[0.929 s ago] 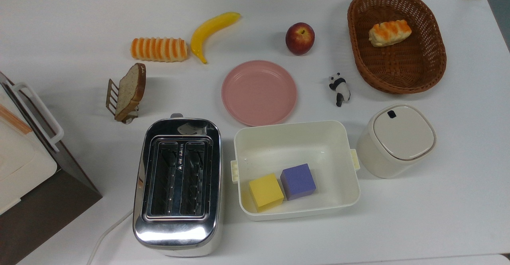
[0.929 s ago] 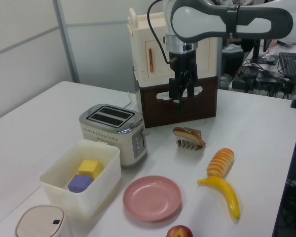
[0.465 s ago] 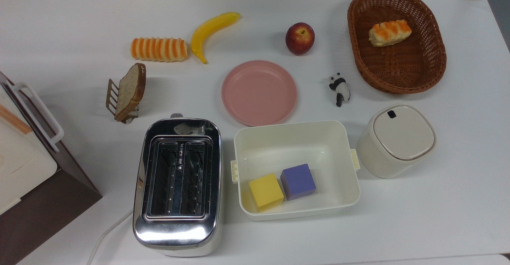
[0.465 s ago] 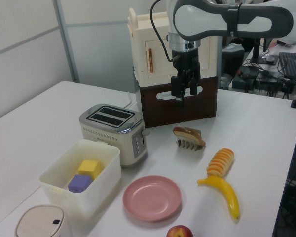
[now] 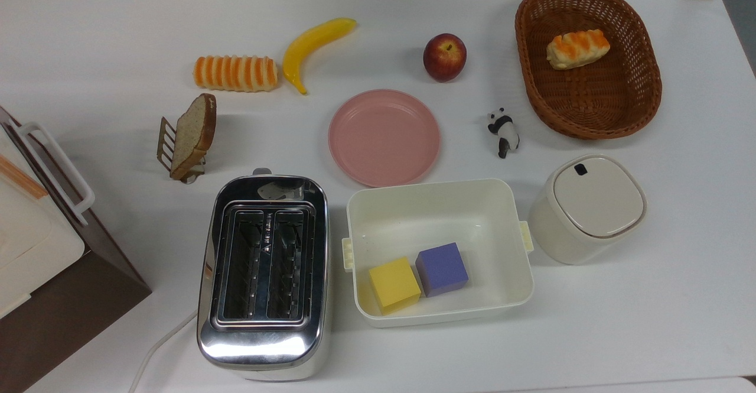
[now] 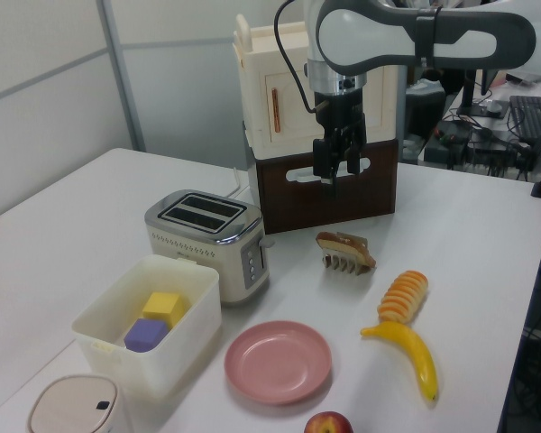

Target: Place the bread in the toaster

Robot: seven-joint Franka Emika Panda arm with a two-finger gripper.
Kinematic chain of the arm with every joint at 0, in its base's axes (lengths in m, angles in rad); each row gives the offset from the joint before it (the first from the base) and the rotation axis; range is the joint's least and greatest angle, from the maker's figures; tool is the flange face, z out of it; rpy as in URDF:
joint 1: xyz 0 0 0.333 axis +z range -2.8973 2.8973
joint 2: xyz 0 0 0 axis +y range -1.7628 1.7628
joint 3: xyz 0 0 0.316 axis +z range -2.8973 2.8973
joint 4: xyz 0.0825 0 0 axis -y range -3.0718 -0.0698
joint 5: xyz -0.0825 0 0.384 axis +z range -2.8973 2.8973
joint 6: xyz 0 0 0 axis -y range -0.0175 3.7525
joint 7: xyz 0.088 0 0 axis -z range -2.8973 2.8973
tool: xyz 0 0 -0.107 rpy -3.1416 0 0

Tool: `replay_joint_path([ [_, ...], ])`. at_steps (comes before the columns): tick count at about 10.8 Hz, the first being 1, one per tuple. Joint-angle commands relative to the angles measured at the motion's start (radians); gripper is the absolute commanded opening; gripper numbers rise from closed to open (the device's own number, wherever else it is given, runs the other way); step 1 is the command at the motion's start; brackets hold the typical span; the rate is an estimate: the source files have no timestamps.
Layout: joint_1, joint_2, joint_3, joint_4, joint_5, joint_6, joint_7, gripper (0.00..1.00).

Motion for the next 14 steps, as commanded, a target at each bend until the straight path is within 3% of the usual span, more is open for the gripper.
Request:
replay_joint_path([
  [1,0.006,-0.013,0.000,-0.018,-0.024,0.028,0.011,1.00],
  [14,0.014,0.007,0.006,-0.024,-0.048,0.028,-0.015,1.00],
])
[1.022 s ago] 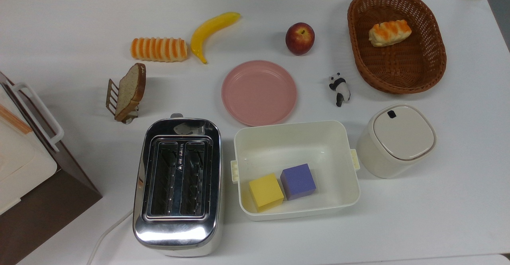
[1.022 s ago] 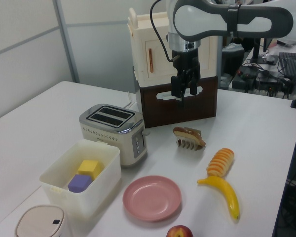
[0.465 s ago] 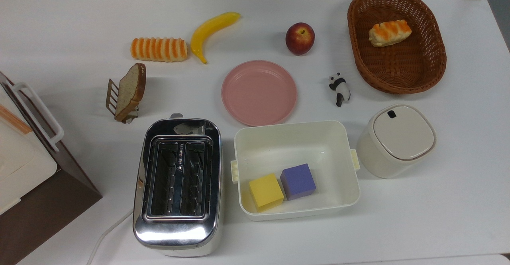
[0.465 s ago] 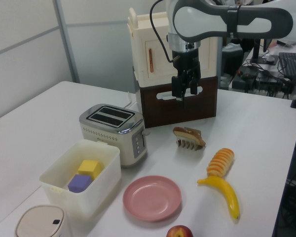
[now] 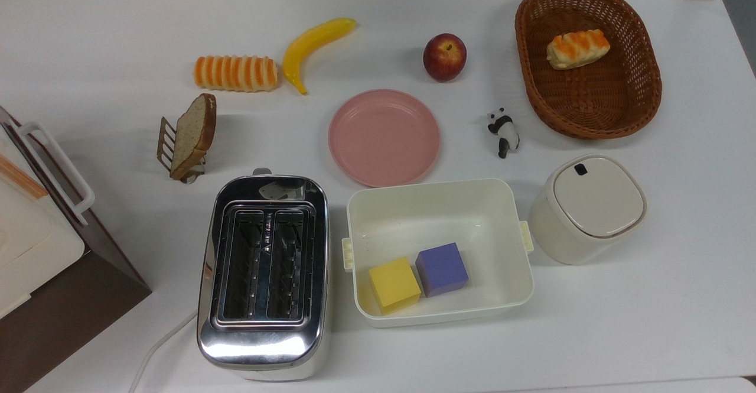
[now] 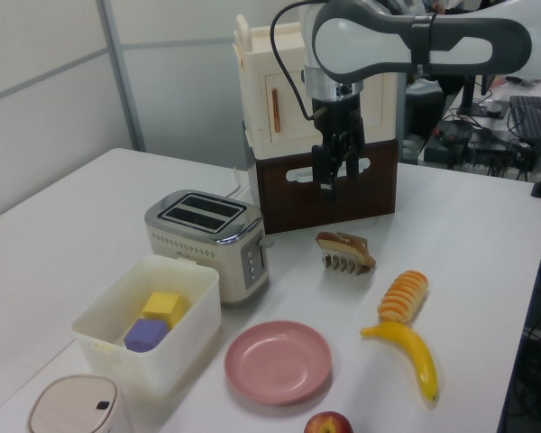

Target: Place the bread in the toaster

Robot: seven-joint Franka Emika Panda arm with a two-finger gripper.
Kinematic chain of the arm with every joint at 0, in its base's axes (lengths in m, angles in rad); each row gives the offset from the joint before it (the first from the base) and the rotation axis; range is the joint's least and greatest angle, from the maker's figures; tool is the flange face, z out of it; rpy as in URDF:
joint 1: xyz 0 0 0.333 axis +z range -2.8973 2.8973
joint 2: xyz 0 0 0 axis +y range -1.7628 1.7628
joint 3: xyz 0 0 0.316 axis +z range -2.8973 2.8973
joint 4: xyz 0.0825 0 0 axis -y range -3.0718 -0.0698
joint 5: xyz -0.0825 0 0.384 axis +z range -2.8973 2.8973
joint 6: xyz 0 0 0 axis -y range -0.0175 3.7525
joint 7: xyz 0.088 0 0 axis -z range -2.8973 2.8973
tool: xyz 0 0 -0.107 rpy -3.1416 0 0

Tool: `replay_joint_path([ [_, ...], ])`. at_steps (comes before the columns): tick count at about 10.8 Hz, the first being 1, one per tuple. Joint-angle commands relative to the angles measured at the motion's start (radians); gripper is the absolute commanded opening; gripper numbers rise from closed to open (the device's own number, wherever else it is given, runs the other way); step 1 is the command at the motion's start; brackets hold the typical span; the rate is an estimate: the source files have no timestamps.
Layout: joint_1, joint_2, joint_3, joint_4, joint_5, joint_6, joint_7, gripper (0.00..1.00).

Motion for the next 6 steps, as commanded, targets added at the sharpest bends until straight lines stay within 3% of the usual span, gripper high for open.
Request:
replay_joint_path([
  [1,0.009,-0.004,-0.001,-0.016,-0.030,0.025,-0.013,1.00],
  [6,0.011,0.011,-0.001,-0.013,-0.048,0.045,-0.013,1.00],
])
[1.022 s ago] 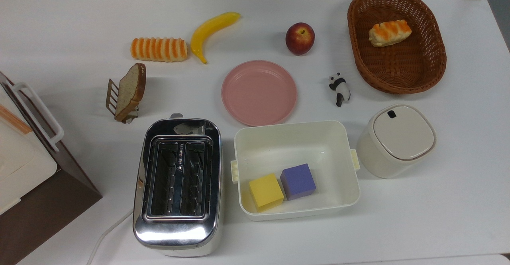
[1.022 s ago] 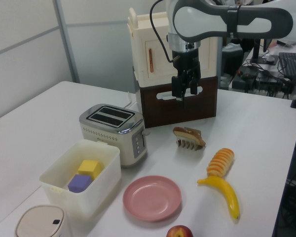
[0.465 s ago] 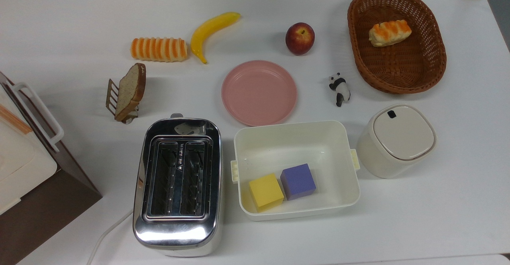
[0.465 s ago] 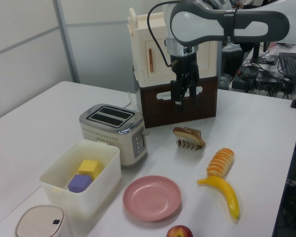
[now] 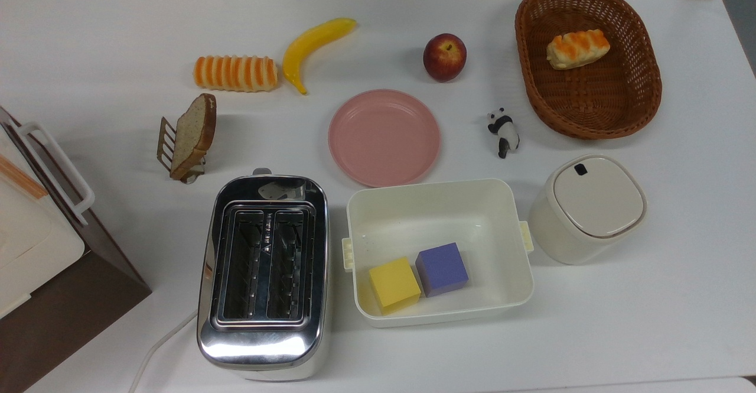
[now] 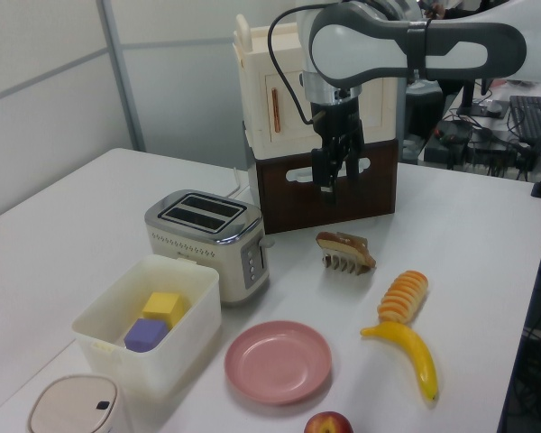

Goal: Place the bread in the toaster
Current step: 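Move the gripper over the bread slice in the metal rack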

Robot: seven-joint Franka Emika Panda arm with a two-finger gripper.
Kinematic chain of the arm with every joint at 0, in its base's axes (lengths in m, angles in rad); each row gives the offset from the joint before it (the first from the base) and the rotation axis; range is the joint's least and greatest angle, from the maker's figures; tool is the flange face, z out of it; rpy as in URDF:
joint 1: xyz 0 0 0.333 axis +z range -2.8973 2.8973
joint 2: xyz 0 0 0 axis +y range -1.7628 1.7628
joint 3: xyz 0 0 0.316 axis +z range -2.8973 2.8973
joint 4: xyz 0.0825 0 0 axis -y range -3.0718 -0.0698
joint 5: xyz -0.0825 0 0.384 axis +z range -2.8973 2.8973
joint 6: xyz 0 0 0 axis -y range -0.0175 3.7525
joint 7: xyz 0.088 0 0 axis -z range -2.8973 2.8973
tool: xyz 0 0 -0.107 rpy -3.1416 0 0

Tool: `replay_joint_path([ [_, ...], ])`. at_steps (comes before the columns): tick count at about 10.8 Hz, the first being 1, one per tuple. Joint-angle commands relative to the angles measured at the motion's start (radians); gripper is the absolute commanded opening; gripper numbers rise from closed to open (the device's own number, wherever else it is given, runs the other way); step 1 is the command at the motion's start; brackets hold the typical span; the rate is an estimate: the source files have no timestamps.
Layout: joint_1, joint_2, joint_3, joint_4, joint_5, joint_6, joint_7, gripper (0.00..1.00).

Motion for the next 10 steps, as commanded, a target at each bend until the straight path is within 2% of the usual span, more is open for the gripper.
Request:
replay_joint_path([
  [1,0.009,0.001,-0.001,-0.014,-0.050,0.064,-0.014,1.00],
  [4,-0.002,0.017,-0.007,-0.028,-0.097,0.107,-0.069,1.00],
  [6,-0.014,0.060,-0.039,-0.100,-0.169,0.265,-0.069,1.00],
  [7,-0.014,0.094,-0.064,-0.111,-0.183,0.322,-0.069,1.00],
  [10,-0.028,0.152,-0.070,-0.125,-0.226,0.385,-0.069,1.00],
])
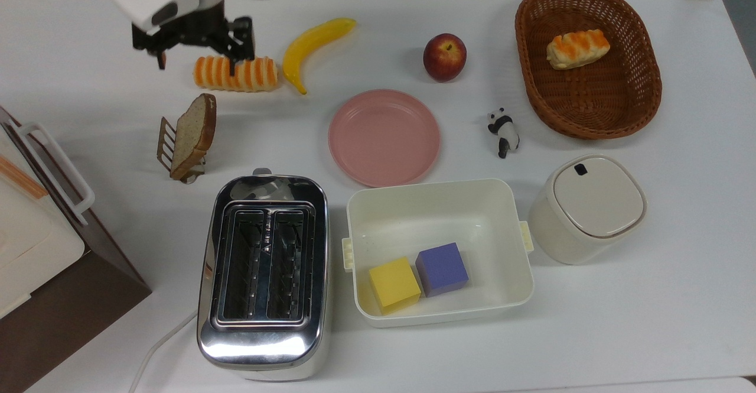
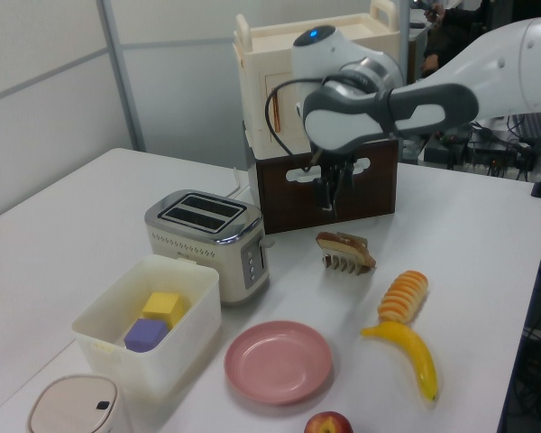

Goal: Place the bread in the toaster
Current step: 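Move the gripper over the bread slice in the metal rack, then close the gripper on the bread slice's crust edge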

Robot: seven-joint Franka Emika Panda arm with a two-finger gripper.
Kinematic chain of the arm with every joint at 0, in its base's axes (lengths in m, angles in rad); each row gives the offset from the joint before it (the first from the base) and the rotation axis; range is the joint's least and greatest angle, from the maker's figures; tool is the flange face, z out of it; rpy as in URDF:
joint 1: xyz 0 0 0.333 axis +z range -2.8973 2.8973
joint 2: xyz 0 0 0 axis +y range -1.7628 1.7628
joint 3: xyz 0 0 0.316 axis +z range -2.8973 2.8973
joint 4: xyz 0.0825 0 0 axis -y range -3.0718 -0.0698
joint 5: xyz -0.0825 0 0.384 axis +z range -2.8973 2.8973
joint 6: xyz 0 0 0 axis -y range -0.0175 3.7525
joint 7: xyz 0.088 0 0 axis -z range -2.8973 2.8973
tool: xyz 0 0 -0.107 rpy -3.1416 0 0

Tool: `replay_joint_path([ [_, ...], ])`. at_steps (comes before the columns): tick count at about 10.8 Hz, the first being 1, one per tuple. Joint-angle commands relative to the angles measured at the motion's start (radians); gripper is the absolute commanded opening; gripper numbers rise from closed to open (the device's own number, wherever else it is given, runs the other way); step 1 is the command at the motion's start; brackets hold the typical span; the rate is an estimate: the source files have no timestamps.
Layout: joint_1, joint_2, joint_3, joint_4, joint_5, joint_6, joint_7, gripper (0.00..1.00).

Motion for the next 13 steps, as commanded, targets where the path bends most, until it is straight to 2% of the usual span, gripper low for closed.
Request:
replay_joint_path([
  [1,0.002,0.040,-0.007,-0.031,-0.043,0.074,-0.011,1.00],
  [5,0.013,0.117,-0.001,-0.055,-0.084,0.123,0.014,0.96],
  [6,0.013,0.123,0.001,-0.055,-0.090,0.123,0.014,0.92],
  [8,0.012,0.131,0.001,-0.064,-0.103,0.137,0.014,0.76],
  [9,0.013,0.133,0.001,-0.066,-0.118,0.138,0.014,0.66],
  [10,0.012,0.133,0.001,-0.067,-0.126,0.140,0.011,0.51],
  [11,0.012,0.133,0.001,-0.066,-0.126,0.140,0.009,0.28],
  [12,0.012,0.133,0.001,-0.064,-0.126,0.140,0.006,0.10],
  [13,0.010,0.130,0.001,-0.060,-0.126,0.138,0.005,0.00],
])
